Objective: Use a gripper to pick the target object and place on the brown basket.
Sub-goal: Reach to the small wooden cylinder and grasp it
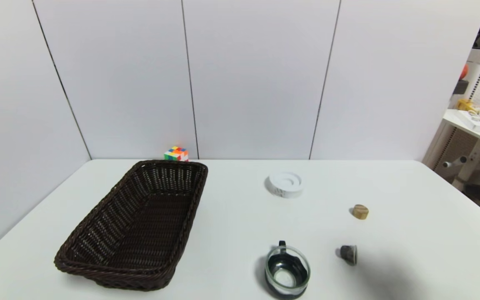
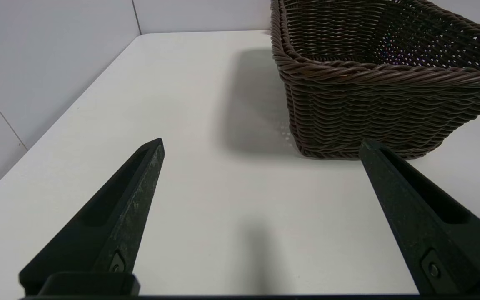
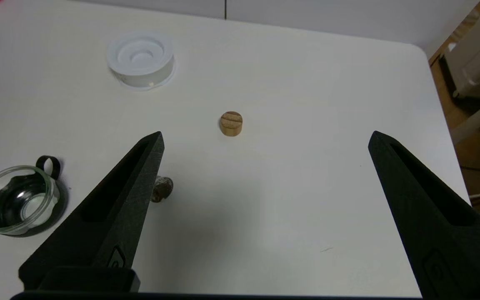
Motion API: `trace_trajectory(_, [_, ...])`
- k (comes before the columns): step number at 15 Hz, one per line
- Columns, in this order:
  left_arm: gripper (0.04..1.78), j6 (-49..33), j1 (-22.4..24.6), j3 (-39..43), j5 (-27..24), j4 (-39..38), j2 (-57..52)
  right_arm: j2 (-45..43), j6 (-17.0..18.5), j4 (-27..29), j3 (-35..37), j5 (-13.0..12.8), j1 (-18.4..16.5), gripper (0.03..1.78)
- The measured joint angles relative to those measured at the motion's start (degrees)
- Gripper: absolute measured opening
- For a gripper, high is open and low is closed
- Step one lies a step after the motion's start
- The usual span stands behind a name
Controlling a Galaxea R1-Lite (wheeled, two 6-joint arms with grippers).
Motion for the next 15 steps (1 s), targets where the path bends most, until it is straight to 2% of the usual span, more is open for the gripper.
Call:
trace_trajectory(3, [1.69, 0.00, 0.00, 0.00, -0.02, -0.01, 0.00, 16.29, -0.59, 11.96, -15.40, 0.50, 0.90, 1.69])
trace_trajectory(6, [1.69, -0.02, 0.00, 0.00, -0.02, -0.01, 0.00, 29.93, -1.07, 20.31, -25.84, 0.72, 1.84, 1.69])
trace_trajectory(11, [1.69, -0.02, 0.00, 0.00, 0.00, 0.00, -0.02, 45.23, -1.02, 33.62, -36.88, 1.90, 3.39, 1.69])
trace_trajectory(15, [1.69, 0.00, 0.00, 0.00, 0.00, -0.01, -0.02, 54.24, -0.67, 35.91, -40.92, 2.49, 3.94, 1.69])
